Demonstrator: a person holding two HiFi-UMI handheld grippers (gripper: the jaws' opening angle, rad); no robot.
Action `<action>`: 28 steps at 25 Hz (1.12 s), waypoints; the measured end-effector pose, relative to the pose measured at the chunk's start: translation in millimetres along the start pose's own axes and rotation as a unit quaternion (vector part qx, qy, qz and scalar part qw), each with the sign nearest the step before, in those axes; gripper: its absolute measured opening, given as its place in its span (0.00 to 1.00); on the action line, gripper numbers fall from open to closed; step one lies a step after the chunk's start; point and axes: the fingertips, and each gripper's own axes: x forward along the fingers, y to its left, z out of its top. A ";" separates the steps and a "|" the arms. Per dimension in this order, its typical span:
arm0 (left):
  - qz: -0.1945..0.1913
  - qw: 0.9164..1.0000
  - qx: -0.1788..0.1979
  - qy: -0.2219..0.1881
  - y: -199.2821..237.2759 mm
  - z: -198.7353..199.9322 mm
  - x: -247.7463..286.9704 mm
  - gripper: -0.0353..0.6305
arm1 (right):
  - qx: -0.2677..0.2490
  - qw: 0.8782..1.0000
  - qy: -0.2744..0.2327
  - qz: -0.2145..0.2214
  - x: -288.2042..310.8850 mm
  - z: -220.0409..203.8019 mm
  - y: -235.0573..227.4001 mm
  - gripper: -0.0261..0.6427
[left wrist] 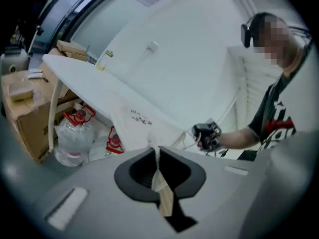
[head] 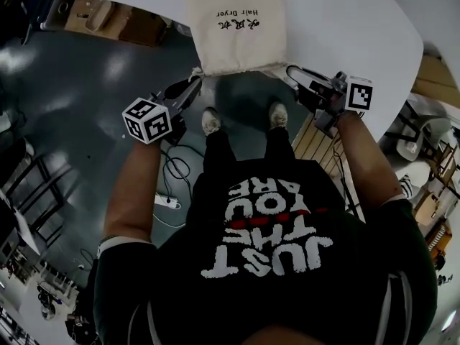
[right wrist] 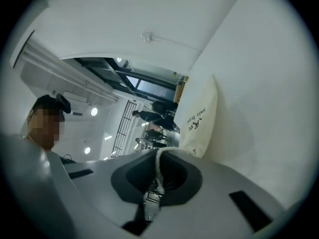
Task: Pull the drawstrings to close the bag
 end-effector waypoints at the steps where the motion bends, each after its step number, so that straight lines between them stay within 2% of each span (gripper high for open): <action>1: -0.021 0.999 -0.016 -0.018 -5.7 7.9 -3.1 0.07 | 0.003 1.000 -0.006 0.009 0.6 3.5 4.0 0.05; 6: -0.102 0.989 -0.066 -0.081 -36.8 43.0 -14.9 0.07 | 0.015 0.998 -0.035 0.046 0.0 22.6 24.3 0.05; 10: -0.150 0.978 -0.076 -0.127 -63.6 73.6 -24.8 0.07 | 0.001 0.997 -0.042 0.064 -3.5 35.9 46.9 0.05; 17: -0.208 0.956 -0.065 -0.195 -108.1 136.4 -43.8 0.07 | -0.036 0.993 -0.065 0.094 -13.2 70.3 95.5 0.05; 24: -0.253 0.927 -0.046 -0.272 -148.0 209.4 -79.3 0.07 | -0.077 0.984 -0.097 0.127 -25.3 115.2 153.1 0.05; 28: -0.255 0.920 -0.024 -0.297 -167.8 241.7 -101.5 0.07 | -0.102 0.979 -0.110 0.141 -30.4 133.2 187.6 0.05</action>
